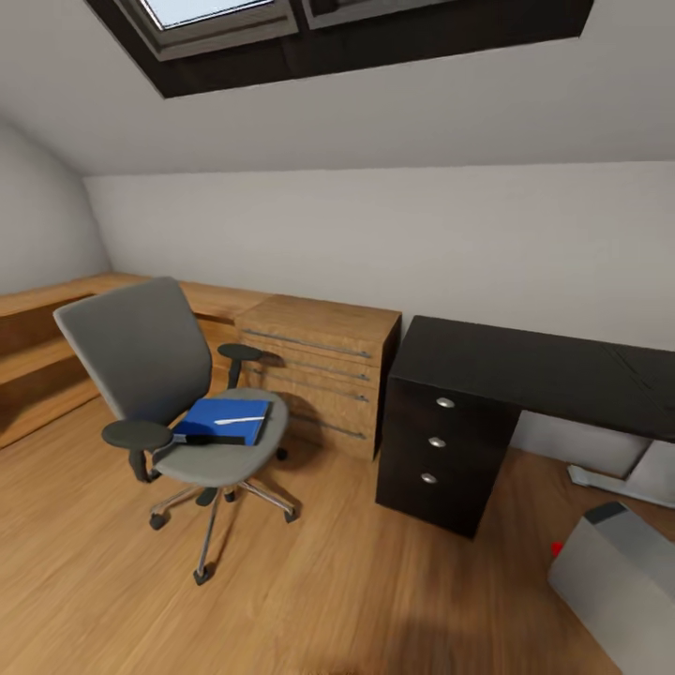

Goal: In the bedroom, organize the workspace by keeping the computer under the desk, ensuring the monitor is on the desk, placing the keyboard on the desk next to the monitor, placing the mouse on the desk next to the keyboard, moving the folder from the swivel chair onto the desk next to the mouse, stacking the notebook on top of the folder with the pen on top of the notebook, and positioning the swivel chair next to the desk.

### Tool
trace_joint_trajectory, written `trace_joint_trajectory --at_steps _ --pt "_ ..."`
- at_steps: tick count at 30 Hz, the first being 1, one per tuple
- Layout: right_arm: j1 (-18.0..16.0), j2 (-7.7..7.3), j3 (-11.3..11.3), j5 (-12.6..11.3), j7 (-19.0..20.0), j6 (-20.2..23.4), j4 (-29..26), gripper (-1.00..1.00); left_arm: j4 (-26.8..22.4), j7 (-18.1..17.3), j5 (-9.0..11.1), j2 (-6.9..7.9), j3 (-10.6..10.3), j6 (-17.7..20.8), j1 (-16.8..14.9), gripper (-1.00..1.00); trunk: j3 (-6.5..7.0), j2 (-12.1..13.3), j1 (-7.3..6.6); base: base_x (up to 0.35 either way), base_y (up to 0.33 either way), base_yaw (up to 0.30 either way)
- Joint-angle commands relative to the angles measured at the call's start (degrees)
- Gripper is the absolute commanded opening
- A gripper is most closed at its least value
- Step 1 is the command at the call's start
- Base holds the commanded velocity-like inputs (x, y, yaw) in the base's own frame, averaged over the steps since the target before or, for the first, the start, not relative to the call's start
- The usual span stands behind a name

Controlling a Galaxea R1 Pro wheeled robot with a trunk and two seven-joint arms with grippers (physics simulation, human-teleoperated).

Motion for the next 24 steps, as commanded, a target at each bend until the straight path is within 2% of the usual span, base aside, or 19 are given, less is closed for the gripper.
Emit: trace_joint_trajectory --at_steps 1,10,24 --pt "0.08 -0.01 0.5 -0.45 -0.12 -0.19 0.11 1.0 0.03 -0.19 0.22 -0.05 0.36 -0.26 -0.02 1.0 0.13 0.39 -0.25 -0.104 0.038 -0.283" --pt "0.32 -0.07 0.54 -0.37 -0.11 -0.19 0.1 1.0 0.06 -0.18 0.16 -0.07 0.36 -0.3 -0.02 1.0 1.74 4.0 -2.23 -0.126 0.014 -0.288" --pt "0.34 -0.08 0.56 -0.34 -0.03 -0.19 0.1 1.0 0.06 -0.17 0.14 0.0 0.44 -0.22 -0.02 1.0 4.25 9.62 -5.3 -0.32 0.001 -0.292"
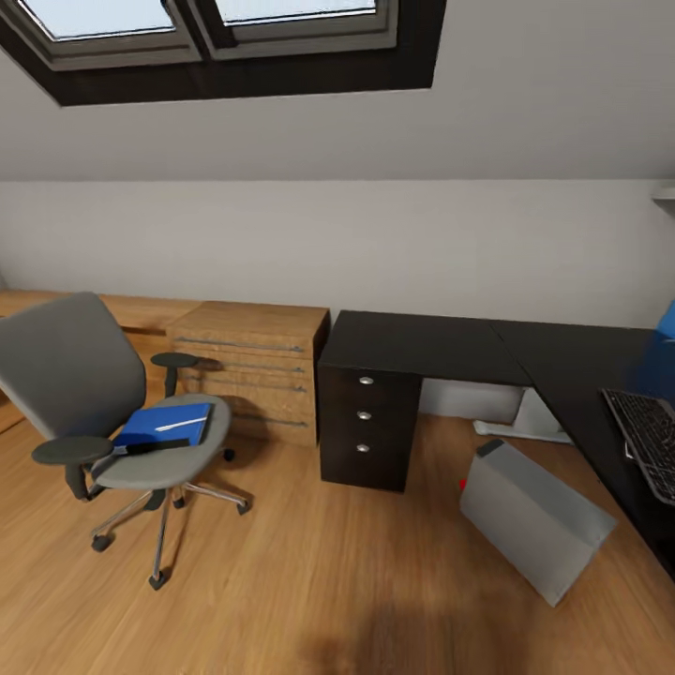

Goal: In the bedroom, organize the workspace by keeping the computer under the desk, ensuring the monitor is on the desk, placing the keyboard on the desk next to the monitor, placing the mouse on the desk next to the keyboard, moving the folder from the swivel chair onto the desk next to the mouse, stacking the notebook on top of the folder with the pen on top of the notebook, and positioning the swivel chair next to the desk.

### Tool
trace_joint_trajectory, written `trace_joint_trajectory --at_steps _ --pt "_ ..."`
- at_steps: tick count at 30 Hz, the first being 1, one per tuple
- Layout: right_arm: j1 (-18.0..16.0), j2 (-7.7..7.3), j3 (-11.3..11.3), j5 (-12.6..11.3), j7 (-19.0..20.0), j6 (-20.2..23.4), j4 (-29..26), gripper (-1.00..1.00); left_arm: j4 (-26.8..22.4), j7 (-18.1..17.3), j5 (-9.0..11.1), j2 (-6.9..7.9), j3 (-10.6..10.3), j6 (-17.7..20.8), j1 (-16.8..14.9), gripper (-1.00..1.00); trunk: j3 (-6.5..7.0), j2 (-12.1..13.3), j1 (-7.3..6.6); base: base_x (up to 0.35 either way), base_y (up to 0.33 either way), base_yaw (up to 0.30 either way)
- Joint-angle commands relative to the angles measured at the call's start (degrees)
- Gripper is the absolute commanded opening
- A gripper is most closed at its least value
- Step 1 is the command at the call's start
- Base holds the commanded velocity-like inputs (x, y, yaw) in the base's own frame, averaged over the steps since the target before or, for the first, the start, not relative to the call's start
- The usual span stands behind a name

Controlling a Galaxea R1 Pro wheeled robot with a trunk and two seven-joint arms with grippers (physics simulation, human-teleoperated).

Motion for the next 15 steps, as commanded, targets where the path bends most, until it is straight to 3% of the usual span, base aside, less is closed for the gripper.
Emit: trace_joint_trajectory --at_steps 1,15 --pt "-0.07 0.02 0.51 -0.47 -0.12 -0.19 0.12 1.0 0.01 -0.2 0.2 -0.02 0.36 -0.23 -0.02 1.0 0.13 0.39 -0.27 -0.335 0.0 -0.292" --pt "-0.07 0.2 0.59 -0.46 0.06 -0.19 0.2 1.0 0.01 -0.2 0.22 -0.02 0.37 -0.3 -0.02 1.0 2.65 6.0 -3.34 -0.336 0.0 -0.292"
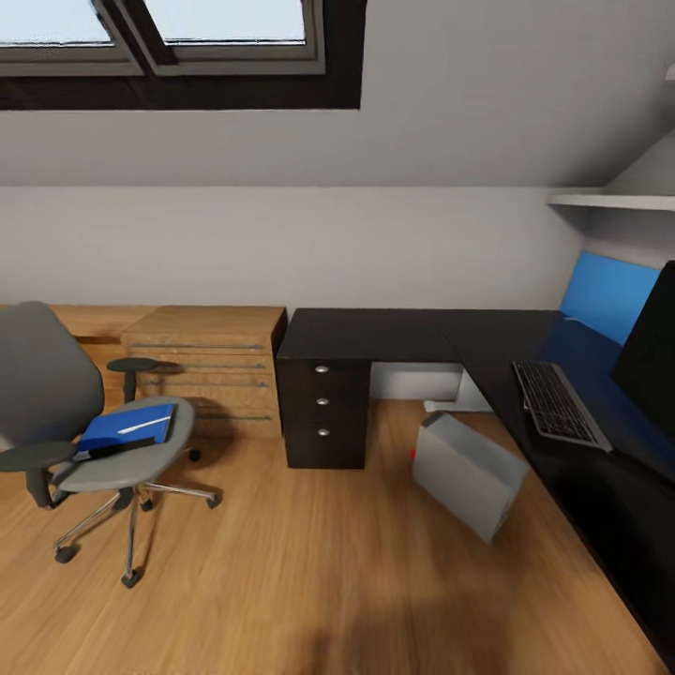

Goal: In the bedroom, organize the workspace by keeping the computer under the desk, ensuring the monitor is on the desk, placing the keyboard on the desk next to the monitor, placing the mouse on the desk next to the keyboard, moving the folder from the swivel chair onto the desk next to the mouse, stacking the notebook on top of the folder with the pen on top of the notebook, and positioning the swivel chair next to the desk.

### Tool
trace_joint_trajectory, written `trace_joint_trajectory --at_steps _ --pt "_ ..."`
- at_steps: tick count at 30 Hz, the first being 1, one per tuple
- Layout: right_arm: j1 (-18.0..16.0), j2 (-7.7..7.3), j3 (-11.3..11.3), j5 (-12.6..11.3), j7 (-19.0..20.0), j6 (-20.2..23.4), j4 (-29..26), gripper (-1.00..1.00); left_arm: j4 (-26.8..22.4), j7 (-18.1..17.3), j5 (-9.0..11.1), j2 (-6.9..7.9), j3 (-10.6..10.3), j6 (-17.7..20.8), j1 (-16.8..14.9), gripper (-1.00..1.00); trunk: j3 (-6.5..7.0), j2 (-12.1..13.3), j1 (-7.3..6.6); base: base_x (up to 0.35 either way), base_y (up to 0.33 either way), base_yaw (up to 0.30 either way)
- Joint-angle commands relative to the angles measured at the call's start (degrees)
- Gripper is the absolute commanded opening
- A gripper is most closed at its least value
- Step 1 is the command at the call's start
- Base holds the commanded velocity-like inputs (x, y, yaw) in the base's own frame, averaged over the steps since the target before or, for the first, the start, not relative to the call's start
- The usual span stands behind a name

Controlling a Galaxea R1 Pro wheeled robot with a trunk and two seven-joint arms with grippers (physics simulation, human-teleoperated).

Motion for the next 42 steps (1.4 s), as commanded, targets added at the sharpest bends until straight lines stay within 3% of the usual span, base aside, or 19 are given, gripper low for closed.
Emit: trace_joint_trajectory --at_steps 1,10,25,42 --pt "-0.07 0.03 0.51 -0.48 -0.1 -0.2 0.11 1.0 0.01 -0.2 0.19 -0.03 0.36 -0.24 -0.02 1.0 0.13 0.38 -0.27 -0.336 0.0 -0.294" --pt "-0.07 0.07 0.51 -0.47 -0.09 -0.2 0.13 1.0 0.01 -0.2 0.19 -0.07 0.36 -0.19 -0.02 1.0 1.75 3.99 -2.24 -0.336 0.0 -0.279" --pt "-0.07 0.19 0.69 -0.51 -0.09 0.3 0.13 1.0 0.01 -0.2 0.19 -0.11 0.36 -0.16 -0.02 1.0 4.44 10.01 -5.54 -0.339 -0.074 -0.059" --pt "-0.07 0.18 0.69 -0.54 -0.08 0.36 0.13 1.0 0.18 -0.43 0.19 0.06 0.28 -0.16 -0.02 1.0 4.44 10.01 -5.54 -0.079 -0.067 -0.225"
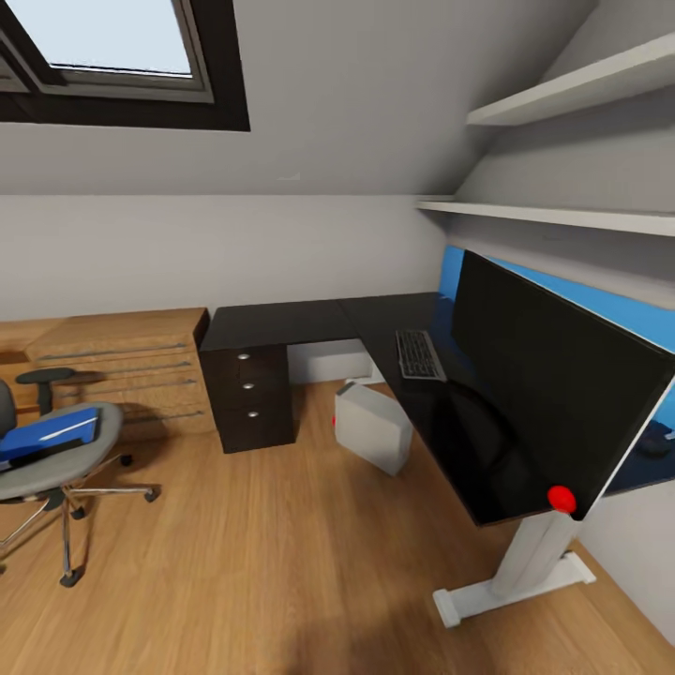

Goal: In the bedroom, organize the workspace by keeping the computer under the desk, ensuring the monitor is on the desk, placing the keyboard on the desk next to the monitor, placing the mouse on the desk next to the keyboard, moving the folder from the swivel chair onto the desk next to the mouse, stacking the notebook on top of the folder with the pen on top of the notebook, and positioning the swivel chair next to the desk.

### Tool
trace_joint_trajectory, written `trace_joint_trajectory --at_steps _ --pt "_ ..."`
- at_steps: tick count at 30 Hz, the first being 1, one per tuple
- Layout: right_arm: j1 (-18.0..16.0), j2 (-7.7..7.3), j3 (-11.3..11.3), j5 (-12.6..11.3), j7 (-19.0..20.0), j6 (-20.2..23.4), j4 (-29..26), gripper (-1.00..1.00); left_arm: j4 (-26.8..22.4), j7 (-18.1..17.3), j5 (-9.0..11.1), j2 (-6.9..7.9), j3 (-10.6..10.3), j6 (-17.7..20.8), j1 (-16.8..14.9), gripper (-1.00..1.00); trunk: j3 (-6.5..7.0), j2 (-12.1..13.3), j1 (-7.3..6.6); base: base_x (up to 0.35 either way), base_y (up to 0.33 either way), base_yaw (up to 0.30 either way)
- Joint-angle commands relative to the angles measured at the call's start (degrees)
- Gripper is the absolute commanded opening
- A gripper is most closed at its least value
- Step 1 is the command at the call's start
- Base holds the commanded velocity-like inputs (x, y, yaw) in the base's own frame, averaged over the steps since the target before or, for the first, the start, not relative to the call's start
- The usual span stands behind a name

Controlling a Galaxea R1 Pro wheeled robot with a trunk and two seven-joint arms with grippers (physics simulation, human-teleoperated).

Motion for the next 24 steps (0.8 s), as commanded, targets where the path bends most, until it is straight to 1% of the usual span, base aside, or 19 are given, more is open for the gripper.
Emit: trace_joint_trajectory --at_steps 1,6,20,21,24 --pt "-0.07 0.04 0.5 -0.51 -0.19 -0.17 0.17 1.0 0.03 -0.16 0.18 -0.02 0.35 -0.24 -0.03 1.0 -0.06 -0.04 -0.01 -0.085 -0.284 -0.027" --pt "-0.07 0.0 0.16 -0.97 -0.58 0.14 0.16 1.0 0.04 -0.12 0.18 -0.02 0.35 -0.24 -0.03 1.0 -0.06 -0.04 -0.01 -0.081 -0.305 -0.009" --pt "-0.07 0.33 0.1 -1.14 -0.6 0.18 0.13 1.0 0.04 -0.12 0.18 -0.02 0.35 -0.24 -0.03 1.0 -0.06 -0.04 -0.01 -0.074 -0.315 0.0" --pt "-0.07 0.32 0.07 -1.16 -0.63 0.19 0.13 1.0 0.04 -0.12 0.18 0.21 0.35 -0.17 -0.03 1.0 -0.06 -0.04 -0.01 -0.074 -0.316 0.0" --pt "-0.07 0.32 0.07 -1.16 -0.64 0.19 0.13 1.0 0.04 -0.12 0.18 0.29 0.35 -0.16 -0.03 1.0 -0.06 -0.04 -0.01 -0.074 -0.316 0.0"
